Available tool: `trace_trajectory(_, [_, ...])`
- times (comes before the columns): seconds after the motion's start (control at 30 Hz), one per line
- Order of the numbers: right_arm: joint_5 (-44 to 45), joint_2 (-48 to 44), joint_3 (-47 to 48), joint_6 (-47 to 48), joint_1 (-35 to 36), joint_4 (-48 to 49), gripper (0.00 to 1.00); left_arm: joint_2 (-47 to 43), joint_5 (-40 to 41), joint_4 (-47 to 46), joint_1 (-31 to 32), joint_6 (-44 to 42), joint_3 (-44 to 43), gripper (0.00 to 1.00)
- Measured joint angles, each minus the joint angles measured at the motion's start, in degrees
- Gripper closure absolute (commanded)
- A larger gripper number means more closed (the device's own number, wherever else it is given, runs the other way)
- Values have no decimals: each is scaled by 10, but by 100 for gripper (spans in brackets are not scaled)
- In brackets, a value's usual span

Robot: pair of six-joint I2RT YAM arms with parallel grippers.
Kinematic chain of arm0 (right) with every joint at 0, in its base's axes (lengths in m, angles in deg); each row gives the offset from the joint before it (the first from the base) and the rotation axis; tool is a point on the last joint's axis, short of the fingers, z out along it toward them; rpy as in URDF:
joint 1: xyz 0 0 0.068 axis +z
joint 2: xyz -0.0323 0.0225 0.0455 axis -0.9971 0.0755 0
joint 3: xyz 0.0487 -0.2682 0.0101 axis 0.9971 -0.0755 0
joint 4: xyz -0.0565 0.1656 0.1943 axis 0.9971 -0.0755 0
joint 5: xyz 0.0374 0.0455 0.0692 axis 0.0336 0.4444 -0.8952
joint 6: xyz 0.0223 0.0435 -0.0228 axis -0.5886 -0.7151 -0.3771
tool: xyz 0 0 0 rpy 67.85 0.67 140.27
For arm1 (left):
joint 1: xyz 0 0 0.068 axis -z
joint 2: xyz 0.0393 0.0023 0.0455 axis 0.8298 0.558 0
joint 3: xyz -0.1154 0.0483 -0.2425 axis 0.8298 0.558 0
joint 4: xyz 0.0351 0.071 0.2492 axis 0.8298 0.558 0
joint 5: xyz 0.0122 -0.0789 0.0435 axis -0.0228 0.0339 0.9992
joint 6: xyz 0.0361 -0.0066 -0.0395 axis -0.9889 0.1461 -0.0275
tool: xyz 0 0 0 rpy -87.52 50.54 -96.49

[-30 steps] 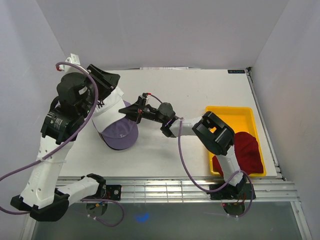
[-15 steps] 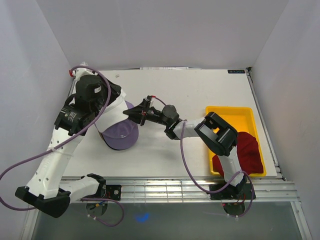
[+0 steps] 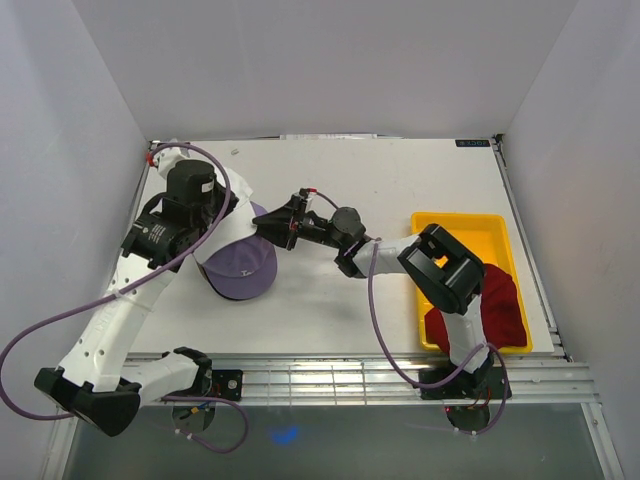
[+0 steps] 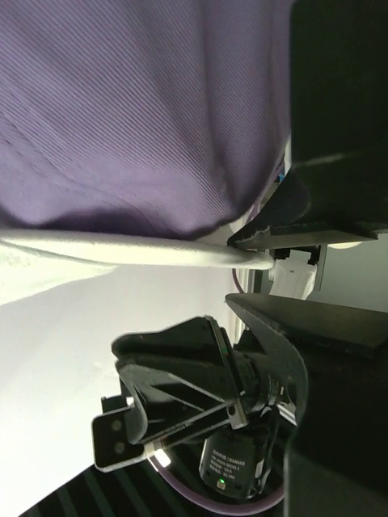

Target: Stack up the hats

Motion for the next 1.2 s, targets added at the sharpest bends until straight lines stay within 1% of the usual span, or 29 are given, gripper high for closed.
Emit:
trace_trajectory(0.13, [-11,-44,-32,0,-9,-2,62,-1,0,0,0,0,10,78])
trace_trajectory(0.37, [-20,-146,-95,4,-33,-3,61,-3,-1,-5,0,-5,8,78])
trace_trajectory(0.47, [-23,-177,-103,22,-41,-30,61,-3,-1,-5,0,-6,8,78])
trace_trajectory(0.53, [-26,-197,-103,51,-43,-75,61,-3,-1,-5,0,-6,8,78])
trace_trajectory(0.6, [-21,-229,-99,106,-42,-175,59,-4,-1,-7,0,-6,8,75])
trace_trajectory(0.63, [-7,-251,-92,140,-38,-239,56,-4,-1,-5,0,-7,4,72])
trace_trajectory(0.67, [4,-267,-87,163,-35,-283,54,-3,-1,0,0,-10,-5,66])
trace_trajectory(0.73, [38,-305,-70,211,-21,-385,53,11,-7,17,0,-19,-50,61])
trace_trajectory(0.77, [58,-323,-61,231,-12,-425,51,20,-10,20,-1,-25,-80,59])
trace_trajectory(0.8, [77,-338,-49,248,-1,-464,51,30,-15,26,-1,-31,-115,54])
trace_trajectory(0.83, [95,-345,-31,266,10,-501,51,40,-22,26,-1,-39,-153,53])
trace_trajectory(0.93, [143,-332,53,306,50,-591,50,67,-48,48,-1,-59,-264,50])
trace_trajectory(1.03, [185,-294,128,327,91,-652,49,80,-83,74,-1,-71,-349,49])
trace_trajectory(1.1, [209,-267,163,332,112,-678,49,71,-111,92,-1,-75,-376,48])
trace_trajectory(1.2, [250,-231,194,333,141,-733,48,48,-141,114,-1,-76,-392,47])
